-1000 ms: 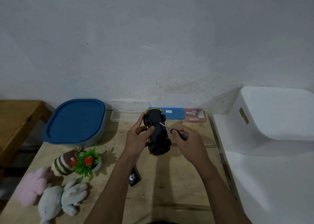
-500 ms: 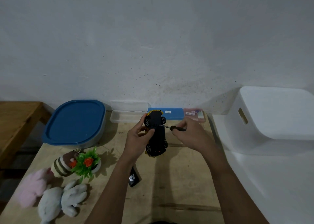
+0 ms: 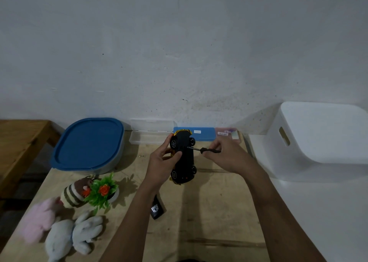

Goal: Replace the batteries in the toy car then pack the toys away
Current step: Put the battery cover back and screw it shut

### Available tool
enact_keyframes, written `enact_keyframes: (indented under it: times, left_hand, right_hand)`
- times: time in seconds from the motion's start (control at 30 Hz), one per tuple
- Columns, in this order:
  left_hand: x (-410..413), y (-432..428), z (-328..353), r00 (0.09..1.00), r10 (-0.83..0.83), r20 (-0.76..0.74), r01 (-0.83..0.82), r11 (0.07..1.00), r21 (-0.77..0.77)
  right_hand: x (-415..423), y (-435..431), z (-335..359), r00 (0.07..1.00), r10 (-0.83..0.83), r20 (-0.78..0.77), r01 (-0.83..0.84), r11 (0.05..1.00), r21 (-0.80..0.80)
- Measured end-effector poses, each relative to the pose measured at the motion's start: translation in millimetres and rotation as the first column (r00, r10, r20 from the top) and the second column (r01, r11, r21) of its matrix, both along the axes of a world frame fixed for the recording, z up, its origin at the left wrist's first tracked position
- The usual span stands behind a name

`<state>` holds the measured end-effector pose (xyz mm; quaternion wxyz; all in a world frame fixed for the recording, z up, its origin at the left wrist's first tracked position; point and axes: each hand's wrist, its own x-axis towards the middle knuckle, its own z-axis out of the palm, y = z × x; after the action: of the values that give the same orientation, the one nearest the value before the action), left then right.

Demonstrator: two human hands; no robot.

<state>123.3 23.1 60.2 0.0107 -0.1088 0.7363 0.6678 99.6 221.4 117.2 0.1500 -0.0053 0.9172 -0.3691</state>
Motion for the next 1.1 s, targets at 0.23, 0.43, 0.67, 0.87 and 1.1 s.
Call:
enact_keyframes:
  times: [0.23, 0.43, 0.67, 0.87, 1.1]
  left_hand:
    - [-0.7, 0.4, 0.0, 1.000, 0.006, -0.015, -0.006, 1.000, 0.001]
    - [-0.5, -1.6, 0.0, 0.999, -0.008, -0.049, 0.006, 0.999, -0.038]
    - [3.0, -2.6, -3.8, 0.999, -0.017, -0.043, 0.015, 0.998, -0.055]
    - [2.6, -7.0, -4.1, 0.998, -0.009, -0.054, 0.007, 0.999, -0.040]
    - [1.2, -16.2, -6.3, 0.999, 0.002, -0.044, -0.004, 0.999, -0.043]
  right_hand:
    - [2.1, -1.5, -1.1, 0.999, 0.014, 0.042, -0.014, 1.000, 0.000]
    - [-1.1, 1.4, 0.7, 0.999, 0.031, -0.014, -0.031, 0.999, -0.008]
    - [-1.3, 0.0, 1.2, 0.995, 0.051, 0.080, -0.054, 0.998, 0.033]
    - [-4.1, -2.7, 3.5, 0.997, 0.075, -0.020, -0.073, 0.993, 0.089]
    - [-4.3, -3.9, -3.0, 0.994, 0.102, 0.029, -0.104, 0.993, 0.064]
